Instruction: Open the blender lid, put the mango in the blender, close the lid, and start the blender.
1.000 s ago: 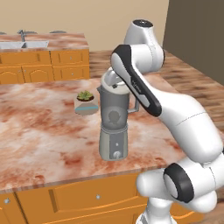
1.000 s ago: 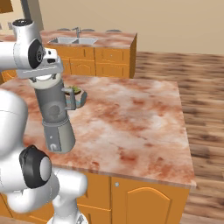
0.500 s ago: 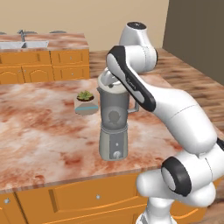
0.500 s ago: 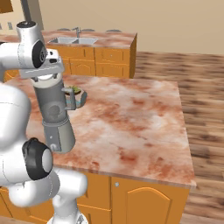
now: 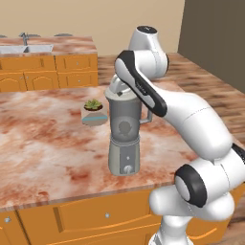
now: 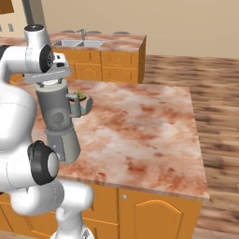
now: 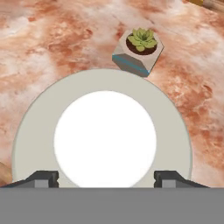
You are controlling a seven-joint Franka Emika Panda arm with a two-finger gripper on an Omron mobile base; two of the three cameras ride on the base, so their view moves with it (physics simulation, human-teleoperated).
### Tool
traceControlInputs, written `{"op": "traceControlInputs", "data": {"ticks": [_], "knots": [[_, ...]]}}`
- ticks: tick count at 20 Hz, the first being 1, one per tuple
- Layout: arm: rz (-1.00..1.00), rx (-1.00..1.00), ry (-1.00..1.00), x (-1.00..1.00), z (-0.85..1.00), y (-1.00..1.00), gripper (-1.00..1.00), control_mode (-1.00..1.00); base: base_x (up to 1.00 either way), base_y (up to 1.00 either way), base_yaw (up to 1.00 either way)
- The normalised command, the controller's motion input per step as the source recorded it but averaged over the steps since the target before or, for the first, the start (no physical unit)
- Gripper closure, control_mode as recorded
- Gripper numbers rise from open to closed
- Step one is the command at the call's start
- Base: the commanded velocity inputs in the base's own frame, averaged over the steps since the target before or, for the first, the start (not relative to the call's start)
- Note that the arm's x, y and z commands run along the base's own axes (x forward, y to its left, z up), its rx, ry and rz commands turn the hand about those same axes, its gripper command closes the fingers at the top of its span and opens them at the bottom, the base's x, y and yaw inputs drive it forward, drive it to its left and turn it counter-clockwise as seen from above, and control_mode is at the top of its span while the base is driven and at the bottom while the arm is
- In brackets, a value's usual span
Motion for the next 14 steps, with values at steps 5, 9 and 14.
{"op": "traceControlInputs", "data": {"ticks": [5,9,14], "knots": [[0.03,0.0,0.0,0.05,0.0,0.0,1.0,-1.0,0.0,0.0,0.0],[0.03,0.0,-0.02,0.0,0.0,0.0,1.0,-1.0,0.0,0.0,0.0],[0.02,0.0,-0.06,-0.01,0.0,-0.06,1.0,-1.0,0.0,0.0,0.0]]}}
